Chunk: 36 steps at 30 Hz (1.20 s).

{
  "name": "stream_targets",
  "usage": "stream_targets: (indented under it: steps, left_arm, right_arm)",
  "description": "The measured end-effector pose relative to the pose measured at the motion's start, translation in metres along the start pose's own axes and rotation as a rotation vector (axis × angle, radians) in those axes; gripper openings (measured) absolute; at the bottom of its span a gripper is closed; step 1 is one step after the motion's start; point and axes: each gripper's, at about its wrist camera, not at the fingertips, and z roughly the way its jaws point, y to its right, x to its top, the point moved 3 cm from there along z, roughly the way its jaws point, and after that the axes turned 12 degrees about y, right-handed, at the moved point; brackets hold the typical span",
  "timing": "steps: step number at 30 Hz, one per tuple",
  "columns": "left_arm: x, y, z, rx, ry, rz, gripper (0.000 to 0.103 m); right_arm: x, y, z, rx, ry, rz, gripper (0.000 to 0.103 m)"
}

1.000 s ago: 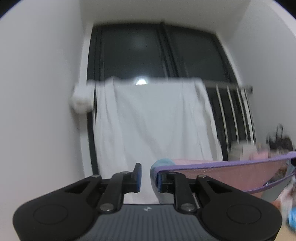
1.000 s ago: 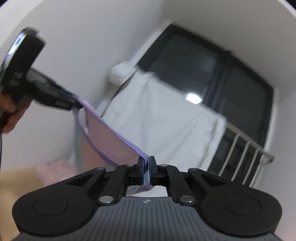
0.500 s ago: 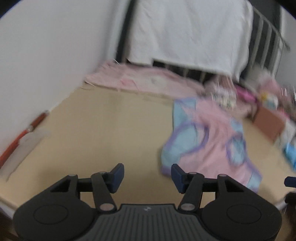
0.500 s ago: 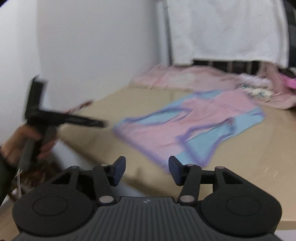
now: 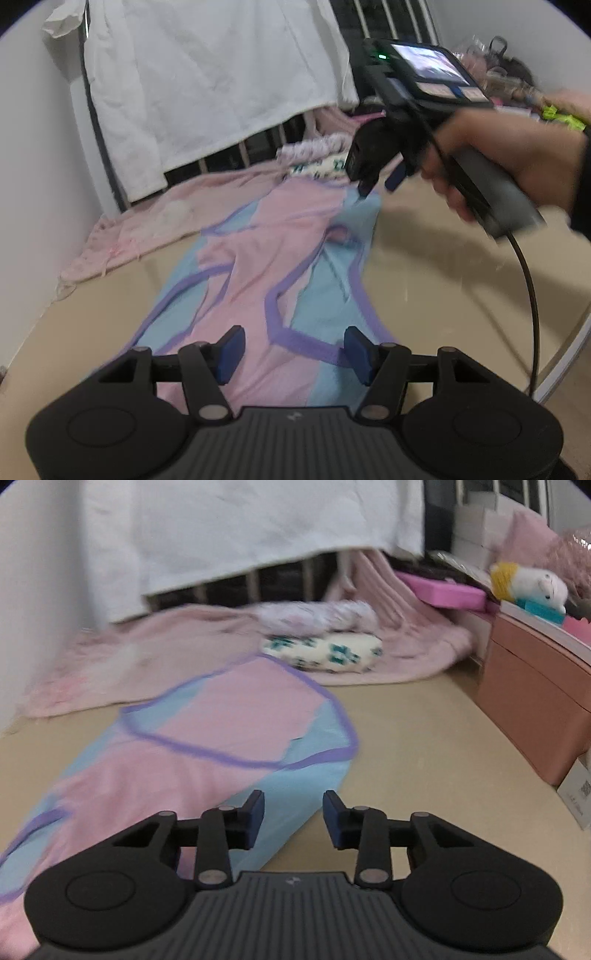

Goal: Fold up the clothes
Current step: 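Lower the garment flat onto the surface and release both grippers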

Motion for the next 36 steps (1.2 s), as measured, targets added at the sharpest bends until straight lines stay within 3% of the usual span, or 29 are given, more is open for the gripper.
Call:
stream_targets:
  steps: [1,3,4,5,6,9,13,14,17,19,20,21,23,27,28,30,31,32,34,36]
  left_arm:
    - [-0.002,-0.003,0.0,-0.02,-0.005,-0.027,0.038]
    - [-0.003,-0.01,-0.002,-0.052,-0.027,-0.049,0.008]
    - [-0.003,-0.014,-0.004,-0.056,-0.036,-0.033,0.007]
    - [-0.005,-0.02,-0.006,-0.058,-0.044,-0.02,0.007]
    - [-0.007,-0.026,-0.009,-0.06,-0.051,-0.02,0.007]
    - [-0.016,-0.055,-0.022,-0.086,-0.064,-0.043,0.007]
    - [-0.038,-0.103,-0.048,-0.04,-0.055,0.056,0.01]
    - [-0.046,-0.121,-0.054,-0.004,-0.051,0.069,0.012]
    - [-0.064,-0.182,-0.06,0.235,-0.073,-0.009,0.025]
    - [-0.063,-0.215,-0.068,0.324,-0.077,-0.125,0.026]
    - [-0.059,-0.225,-0.074,0.34,-0.053,-0.193,0.028]
    - [-0.052,-0.227,-0.08,0.324,-0.008,-0.252,0.035]
    - [-0.036,-0.21,-0.082,0.213,0.055,-0.275,0.051]
    - [-0.025,-0.154,-0.052,-0.029,0.037,-0.121,0.06]
    - [-0.026,-0.144,-0.044,-0.047,0.023,-0.083,0.06]
    - [-0.034,-0.141,-0.031,-0.021,-0.011,-0.051,0.059]
    - [-0.038,-0.145,-0.025,-0.017,-0.029,-0.064,0.059]
    - [-0.042,-0.154,-0.02,-0.009,-0.051,-0.099,0.057]
    - [-0.047,-0.176,-0.015,-0.002,-0.063,-0.211,0.043]
    - [-0.051,-0.187,-0.02,-0.027,-0.071,-0.272,0.016]
  right_arm:
    - [0.002,0.003,0.012,-0.015,-0.009,0.0,0.035]
    - [0.004,0.01,0.032,-0.034,-0.043,0.013,0.028]
    - [0.003,0.012,0.037,-0.045,-0.063,0.014,0.023]
    - [0.001,0.014,0.043,-0.055,-0.084,0.014,0.013]
    - [-0.001,0.014,0.045,-0.066,-0.095,-0.003,0.01]
    - [-0.012,0.006,0.033,-0.103,-0.104,-0.122,0.004]
    - [-0.049,-0.009,-0.025,-0.17,-0.098,-0.288,0.001]
    - [-0.061,-0.013,-0.044,-0.186,-0.089,-0.32,0.002]
    - [-0.097,-0.026,-0.11,-0.19,-0.063,-0.366,0.002]
    - [-0.11,-0.034,-0.154,-0.1,-0.033,-0.33,0.007]
    - [-0.11,-0.036,-0.172,-0.013,-0.003,-0.281,0.009]
    - [-0.107,-0.037,-0.182,0.071,0.027,-0.233,0.014]
    - [-0.096,-0.037,-0.192,0.203,0.082,-0.154,0.022]
    - [-0.088,-0.059,-0.176,0.31,0.059,-0.148,0.022]
    - [-0.09,-0.067,-0.176,0.35,0.048,-0.141,0.022]
    - [-0.096,-0.082,-0.179,0.428,0.032,-0.136,0.038]
    - [-0.101,-0.087,-0.18,0.439,0.031,-0.153,0.041]
    - [-0.104,-0.091,-0.18,0.432,0.035,-0.169,0.041]
    - [-0.11,-0.094,-0.18,0.417,0.036,-0.176,0.041]
    - [-0.113,-0.094,-0.178,0.439,0.024,-0.155,0.04]
